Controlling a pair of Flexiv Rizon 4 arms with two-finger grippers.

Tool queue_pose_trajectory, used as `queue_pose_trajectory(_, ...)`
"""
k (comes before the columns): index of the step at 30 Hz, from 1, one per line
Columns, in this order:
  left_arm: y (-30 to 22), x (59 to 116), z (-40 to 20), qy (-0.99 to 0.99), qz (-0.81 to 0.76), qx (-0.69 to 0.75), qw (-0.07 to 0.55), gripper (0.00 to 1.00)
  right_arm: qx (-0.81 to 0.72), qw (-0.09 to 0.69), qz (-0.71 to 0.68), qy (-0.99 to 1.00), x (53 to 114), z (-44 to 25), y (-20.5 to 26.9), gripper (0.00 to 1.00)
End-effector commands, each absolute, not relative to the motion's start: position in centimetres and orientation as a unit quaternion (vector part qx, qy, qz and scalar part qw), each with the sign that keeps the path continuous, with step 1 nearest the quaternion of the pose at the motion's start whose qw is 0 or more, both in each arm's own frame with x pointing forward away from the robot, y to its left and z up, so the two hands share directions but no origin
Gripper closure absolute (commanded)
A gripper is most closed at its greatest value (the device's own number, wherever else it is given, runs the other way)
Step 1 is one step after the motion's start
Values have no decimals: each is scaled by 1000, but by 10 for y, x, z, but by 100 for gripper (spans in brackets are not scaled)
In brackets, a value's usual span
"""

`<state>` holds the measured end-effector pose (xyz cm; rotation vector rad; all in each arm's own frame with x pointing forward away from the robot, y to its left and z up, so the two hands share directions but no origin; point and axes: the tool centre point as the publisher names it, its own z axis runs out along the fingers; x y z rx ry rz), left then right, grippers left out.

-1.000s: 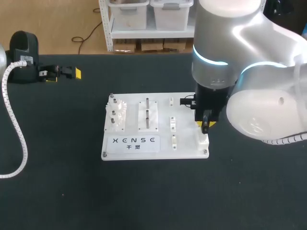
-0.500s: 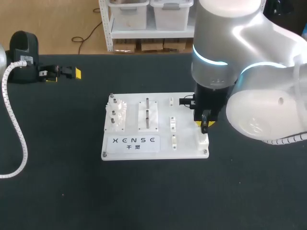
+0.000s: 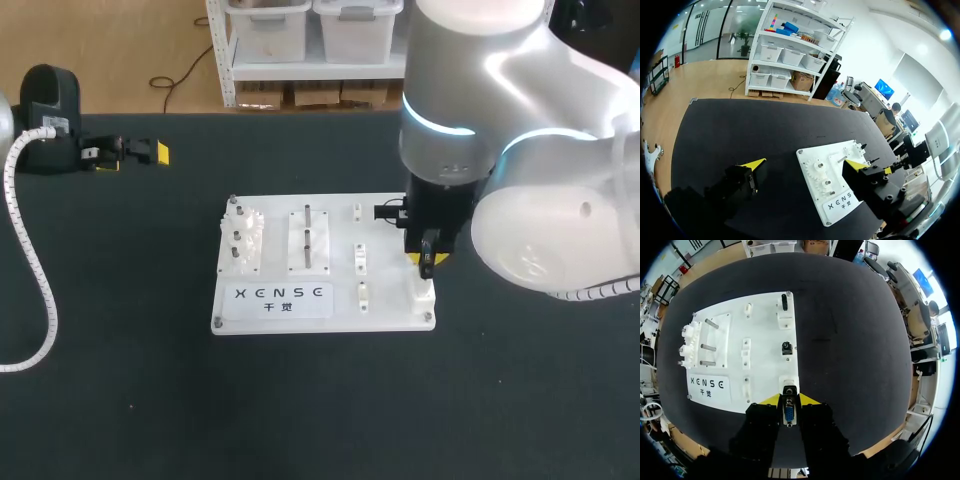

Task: Insert the USB connector, Ethernet cable, and multi-pin plug into their matching sockets one by one.

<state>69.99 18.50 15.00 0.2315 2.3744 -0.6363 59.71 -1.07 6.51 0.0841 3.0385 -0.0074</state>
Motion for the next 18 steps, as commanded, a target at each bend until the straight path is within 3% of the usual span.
queue_pose_trajectory(1, 185, 700, 150, 908, -243, 89, 330, 0, 27, 50, -1, 998, 595, 63, -10, 100)
queue_pose_trajectory(18, 185, 700, 150, 908, -243, 89, 330, 0, 28, 52, 1, 998, 597, 67, -11, 100)
